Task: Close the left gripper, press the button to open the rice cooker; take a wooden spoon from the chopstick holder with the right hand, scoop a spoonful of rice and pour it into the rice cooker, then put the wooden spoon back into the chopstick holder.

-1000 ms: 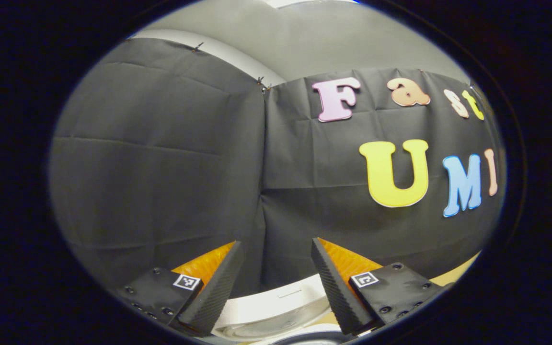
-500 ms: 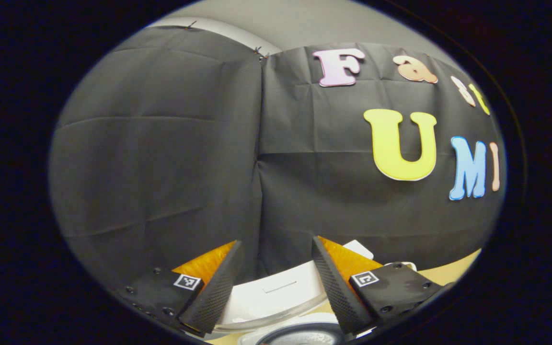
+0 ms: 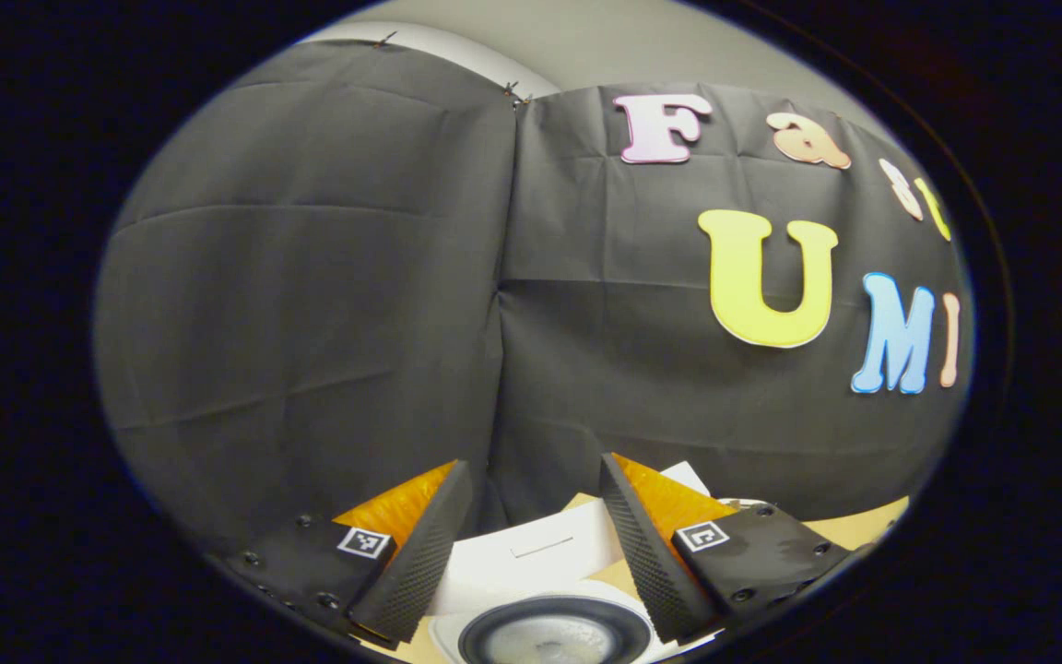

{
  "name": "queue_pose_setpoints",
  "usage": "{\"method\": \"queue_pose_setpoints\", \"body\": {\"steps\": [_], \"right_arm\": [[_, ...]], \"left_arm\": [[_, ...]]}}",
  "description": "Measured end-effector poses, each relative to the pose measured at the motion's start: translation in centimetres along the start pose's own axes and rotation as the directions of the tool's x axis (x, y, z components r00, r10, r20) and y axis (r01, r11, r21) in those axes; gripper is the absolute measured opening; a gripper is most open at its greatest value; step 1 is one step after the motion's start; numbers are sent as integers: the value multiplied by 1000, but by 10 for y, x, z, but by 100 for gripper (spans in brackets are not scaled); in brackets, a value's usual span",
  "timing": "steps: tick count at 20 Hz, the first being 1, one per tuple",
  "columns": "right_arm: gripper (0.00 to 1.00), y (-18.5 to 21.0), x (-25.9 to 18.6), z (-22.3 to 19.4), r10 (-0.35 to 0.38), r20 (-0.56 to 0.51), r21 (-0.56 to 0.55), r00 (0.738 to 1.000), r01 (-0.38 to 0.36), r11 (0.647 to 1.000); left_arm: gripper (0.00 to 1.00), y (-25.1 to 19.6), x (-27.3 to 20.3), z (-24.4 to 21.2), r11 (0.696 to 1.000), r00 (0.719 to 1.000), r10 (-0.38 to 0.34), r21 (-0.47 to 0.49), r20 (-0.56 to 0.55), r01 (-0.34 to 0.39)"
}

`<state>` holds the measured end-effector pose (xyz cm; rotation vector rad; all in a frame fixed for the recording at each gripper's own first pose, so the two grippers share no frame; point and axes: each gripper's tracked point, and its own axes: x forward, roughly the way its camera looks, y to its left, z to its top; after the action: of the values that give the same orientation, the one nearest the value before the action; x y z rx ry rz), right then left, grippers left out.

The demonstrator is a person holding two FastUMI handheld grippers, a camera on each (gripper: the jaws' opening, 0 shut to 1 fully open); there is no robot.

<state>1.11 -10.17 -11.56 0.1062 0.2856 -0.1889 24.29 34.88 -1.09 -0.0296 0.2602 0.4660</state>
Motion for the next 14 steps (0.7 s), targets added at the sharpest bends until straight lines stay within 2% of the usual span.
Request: {"method": "queue_pose_setpoints", "body": {"steps": [8,14], "right_arm": [[98,-25,13,-2,41,-6,-3,999,-41,999],[98,-31,24,-2,81,-13,-6,997,-81,997]], "left_arm": [[95,-38,-53,-43,1000,999,-14,-3,-40,14],[97,-57,-77,-106,999,992,-30,24,-123,33]]}}
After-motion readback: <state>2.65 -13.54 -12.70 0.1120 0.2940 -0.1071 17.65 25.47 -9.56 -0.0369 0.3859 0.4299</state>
